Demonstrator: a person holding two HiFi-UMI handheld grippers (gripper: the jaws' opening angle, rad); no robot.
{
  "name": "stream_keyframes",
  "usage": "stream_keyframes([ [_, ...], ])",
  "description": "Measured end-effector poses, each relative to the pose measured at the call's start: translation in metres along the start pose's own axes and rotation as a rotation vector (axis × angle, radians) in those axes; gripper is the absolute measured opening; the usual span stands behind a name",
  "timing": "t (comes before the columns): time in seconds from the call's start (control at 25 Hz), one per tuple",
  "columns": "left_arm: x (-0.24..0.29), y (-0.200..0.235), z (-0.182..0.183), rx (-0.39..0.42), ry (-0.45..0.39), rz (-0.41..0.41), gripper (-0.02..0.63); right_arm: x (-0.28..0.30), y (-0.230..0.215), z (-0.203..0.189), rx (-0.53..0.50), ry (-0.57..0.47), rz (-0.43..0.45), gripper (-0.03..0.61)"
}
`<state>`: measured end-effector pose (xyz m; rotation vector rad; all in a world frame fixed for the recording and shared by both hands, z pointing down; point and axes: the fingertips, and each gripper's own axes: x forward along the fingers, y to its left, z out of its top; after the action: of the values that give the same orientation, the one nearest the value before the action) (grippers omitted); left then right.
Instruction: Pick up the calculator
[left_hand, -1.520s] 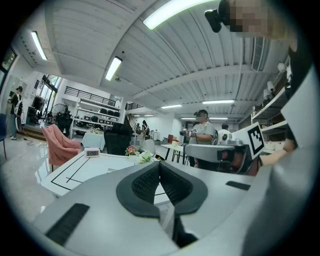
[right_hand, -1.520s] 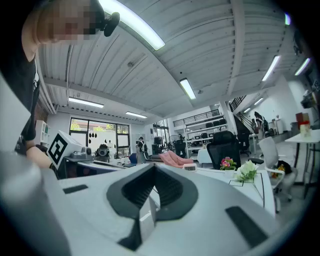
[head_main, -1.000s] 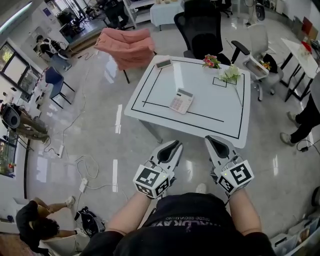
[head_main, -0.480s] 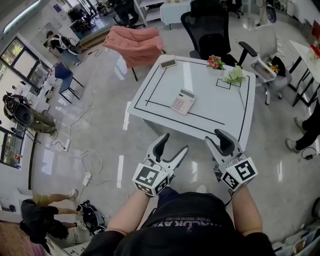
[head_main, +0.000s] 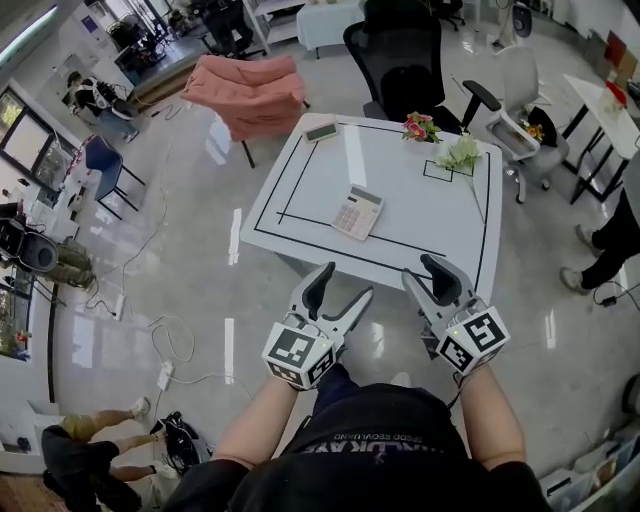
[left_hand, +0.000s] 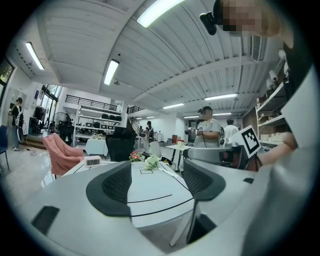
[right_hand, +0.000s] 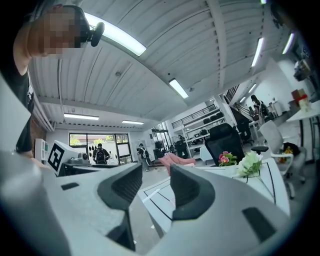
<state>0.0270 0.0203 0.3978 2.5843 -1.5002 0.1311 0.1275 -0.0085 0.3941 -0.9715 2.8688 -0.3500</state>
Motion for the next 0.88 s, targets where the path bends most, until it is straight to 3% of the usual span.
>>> stream_keyframes([
  [0.52, 0.039, 0.119, 0.009, -0.053, 0.037, -0.155, 0.314, 0.114, -0.026, -0.014, 0.084, 0.039, -0.17, 0.16],
  [0.88, 0.055, 0.173, 0.008, -0.067, 0.053, -0.267, 0.314, 0.169, -0.036, -0.021, 0.089, 0.044, -0.274, 0.16],
])
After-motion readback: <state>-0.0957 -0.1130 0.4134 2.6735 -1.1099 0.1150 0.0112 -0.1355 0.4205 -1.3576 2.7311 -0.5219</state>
